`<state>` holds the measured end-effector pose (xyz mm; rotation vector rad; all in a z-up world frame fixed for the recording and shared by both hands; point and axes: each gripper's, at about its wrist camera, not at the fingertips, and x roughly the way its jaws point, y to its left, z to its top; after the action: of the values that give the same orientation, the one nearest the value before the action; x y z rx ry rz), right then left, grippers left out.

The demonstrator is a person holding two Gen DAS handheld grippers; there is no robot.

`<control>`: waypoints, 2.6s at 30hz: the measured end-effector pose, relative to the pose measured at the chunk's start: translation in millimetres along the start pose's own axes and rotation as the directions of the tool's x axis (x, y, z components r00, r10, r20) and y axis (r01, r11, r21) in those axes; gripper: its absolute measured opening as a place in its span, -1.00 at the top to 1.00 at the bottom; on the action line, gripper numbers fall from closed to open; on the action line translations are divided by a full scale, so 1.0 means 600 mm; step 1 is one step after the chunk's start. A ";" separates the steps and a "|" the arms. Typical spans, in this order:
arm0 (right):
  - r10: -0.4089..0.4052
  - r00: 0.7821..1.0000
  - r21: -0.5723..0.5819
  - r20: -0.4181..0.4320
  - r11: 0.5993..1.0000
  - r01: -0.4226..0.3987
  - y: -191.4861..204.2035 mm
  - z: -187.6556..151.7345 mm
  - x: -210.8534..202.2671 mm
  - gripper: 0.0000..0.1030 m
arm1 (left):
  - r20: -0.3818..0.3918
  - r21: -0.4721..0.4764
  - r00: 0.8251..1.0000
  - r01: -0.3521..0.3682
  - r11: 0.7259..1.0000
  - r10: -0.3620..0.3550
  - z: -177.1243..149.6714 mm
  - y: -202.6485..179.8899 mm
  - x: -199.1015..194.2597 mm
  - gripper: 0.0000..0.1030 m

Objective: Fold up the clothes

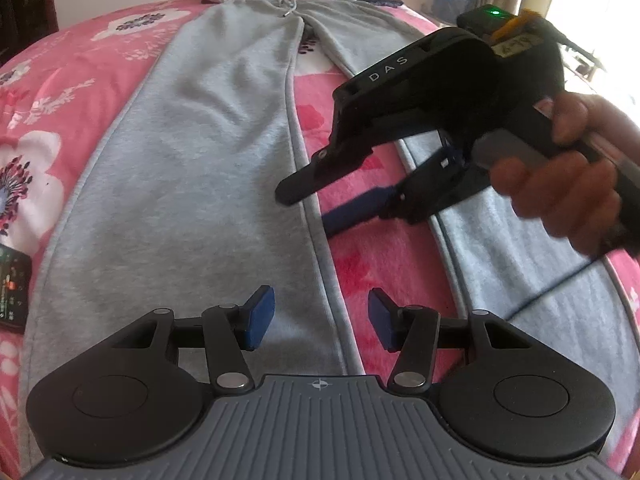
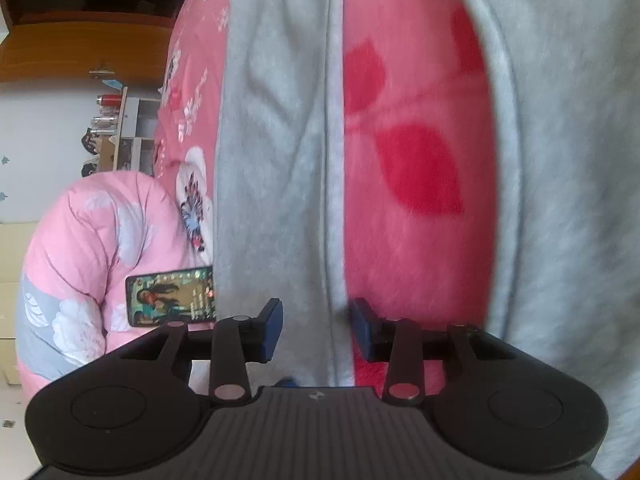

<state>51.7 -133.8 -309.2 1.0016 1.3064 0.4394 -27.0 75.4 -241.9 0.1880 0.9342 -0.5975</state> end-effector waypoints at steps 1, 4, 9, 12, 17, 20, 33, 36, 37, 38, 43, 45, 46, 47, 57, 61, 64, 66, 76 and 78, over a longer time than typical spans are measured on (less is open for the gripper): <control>0.009 1.000 0.003 0.000 1.000 -0.009 0.000 -0.001 0.002 0.20 | 0.002 -0.001 1.000 -0.007 1.000 0.007 0.003 -0.001 0.006 0.00; 0.054 0.999 0.036 0.007 0.998 -0.054 -0.004 0.002 0.005 0.20 | 0.011 0.017 0.999 -0.046 0.999 0.046 0.010 -0.007 0.019 0.00; 0.132 0.991 0.077 0.015 0.988 -0.132 -0.010 0.010 0.001 0.20 | 0.037 0.039 0.994 -0.105 0.994 0.104 0.020 -0.015 0.040 0.00; 0.162 0.987 0.081 0.010 0.983 -0.162 -0.009 0.013 0.003 0.19 | 0.045 0.047 0.989 -0.141 0.989 0.138 0.024 -0.019 0.049 0.01; 0.204 0.979 0.078 -0.009 0.976 -0.203 -0.011 0.019 0.009 0.19 | 0.050 -0.006 0.986 -0.156 0.988 0.157 0.029 -0.006 0.047 0.60; 0.227 0.974 0.063 -0.016 0.972 -0.225 -0.013 0.023 0.003 0.19 | 0.048 -0.036 0.987 -0.149 0.988 0.151 0.034 0.004 0.042 0.93; 0.183 0.965 0.010 0.187 0.982 -0.188 -0.052 0.106 -0.103 0.22 | 0.234 -0.284 0.972 0.041 0.958 0.028 0.068 0.062 -0.036 0.97; 0.133 0.949 0.010 0.286 0.990 -0.141 -0.049 0.137 -0.100 0.36 | 0.277 -0.321 0.961 0.089 0.943 0.004 0.070 0.080 -0.044 0.97; 0.125 0.939 0.029 0.321 0.989 -0.142 -0.049 0.150 -0.093 0.48 | 0.282 -0.324 0.960 0.099 0.941 -0.004 0.068 0.078 -0.048 0.97; 0.127 0.927 0.061 0.353 0.986 -0.158 -0.052 0.164 -0.083 0.56 | 0.286 -0.325 0.958 0.103 0.940 -0.006 0.068 0.075 -0.049 0.97; 0.166 0.877 0.195 0.451 0.941 -0.278 -0.059 0.229 -0.016 0.75 | 0.315 -0.313 0.949 0.132 0.941 -0.028 0.067 0.073 -0.059 0.97; 0.163 0.860 0.218 0.483 0.929 -0.299 -0.053 0.253 0.005 0.77 | 0.326 -0.310 0.945 0.144 0.940 -0.037 0.066 0.073 -0.061 0.97; 0.168 0.850 0.234 0.499 0.919 -0.319 -0.053 0.263 0.015 0.78 | 0.331 -0.309 0.943 0.149 0.939 -0.041 0.066 0.073 -0.062 0.97; 0.178 0.838 0.247 0.516 0.906 -0.345 -0.052 0.272 0.024 0.78 | 0.334 -0.312 0.942 0.154 0.938 -0.043 0.066 0.075 -0.061 0.97; 0.325 0.799 0.299 0.505 0.803 -0.515 -0.053 0.317 0.073 0.78 | 0.344 -0.291 0.934 0.202 0.935 -0.095 0.062 0.077 -0.049 0.97; 0.379 0.841 0.303 0.387 0.809 -0.504 -0.052 0.297 0.082 0.77 | 0.341 -0.277 0.934 0.212 0.937 -0.110 0.060 0.074 -0.045 0.97; 0.413 0.866 0.309 0.282 0.816 -0.489 -0.051 0.276 0.086 0.75 | 0.335 -0.268 0.935 0.214 0.940 -0.117 0.057 0.073 -0.041 0.97; 0.436 0.876 0.302 0.207 0.823 -0.481 -0.049 0.258 0.085 0.75 | 0.327 -0.259 0.937 0.213 0.942 -0.122 0.055 0.071 -0.038 0.97; 0.252 0.967 -0.168 0.043 0.956 -0.242 -0.008 0.219 -0.098 0.74 | 0.239 -0.217 0.958 0.210 0.953 -0.156 0.038 0.056 0.012 0.96; 0.194 0.968 -0.233 0.160 0.960 -0.154 0.013 0.239 -0.136 0.74 | 0.208 -0.195 0.966 0.197 0.961 -0.156 0.035 0.046 0.027 0.96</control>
<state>166.1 -243.8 -263.1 0.9509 0.9866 0.5999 10.3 82.9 -245.3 -0.1464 0.8265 -0.6627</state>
